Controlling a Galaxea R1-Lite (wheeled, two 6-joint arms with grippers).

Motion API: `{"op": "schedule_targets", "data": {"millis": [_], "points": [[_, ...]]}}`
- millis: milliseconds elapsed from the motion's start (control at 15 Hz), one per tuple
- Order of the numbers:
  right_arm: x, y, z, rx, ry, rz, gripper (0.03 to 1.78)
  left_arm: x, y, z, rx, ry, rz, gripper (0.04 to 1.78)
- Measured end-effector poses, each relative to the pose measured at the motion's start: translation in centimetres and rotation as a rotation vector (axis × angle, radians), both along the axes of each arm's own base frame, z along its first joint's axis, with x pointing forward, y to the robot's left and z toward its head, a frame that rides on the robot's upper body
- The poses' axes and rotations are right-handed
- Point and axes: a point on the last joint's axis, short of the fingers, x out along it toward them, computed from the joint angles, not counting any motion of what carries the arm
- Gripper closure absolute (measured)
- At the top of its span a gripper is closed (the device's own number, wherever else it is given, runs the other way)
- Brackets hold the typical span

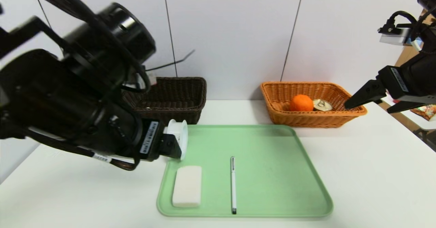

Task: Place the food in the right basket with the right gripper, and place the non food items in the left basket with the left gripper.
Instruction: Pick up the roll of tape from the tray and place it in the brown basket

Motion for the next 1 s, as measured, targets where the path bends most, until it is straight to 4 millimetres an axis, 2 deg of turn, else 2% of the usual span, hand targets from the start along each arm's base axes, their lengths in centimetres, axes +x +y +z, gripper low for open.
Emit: {"op": "schedule_targets", "data": {"millis": [200, 467, 733, 1000], "points": [[-0.1, 0.0, -0.5, -0.004, 0.022, -0.004, 0.12, 0.9, -2.9, -2.7, 0.059, 0.099, 0.003, 0.07], [-0.3, 0.0, -0.9, -0.006, 0.046, -0.004, 0.12, 2.2, -5.0, -4.9, 0.097, 0.159, 0.018, 0.07], [-0.3, 0.0, -1.1, -0.007, 0.053, -0.003, 0.12, 3.2, -6.7, -6.3, 0.093, 0.204, 0.099, 0.07], [-0.5, -0.1, -1.6, -0.008, 0.077, -0.001, 0.12, 3.5, -7.2, -6.0, 0.098, 0.178, 0.117, 0.07]]}}
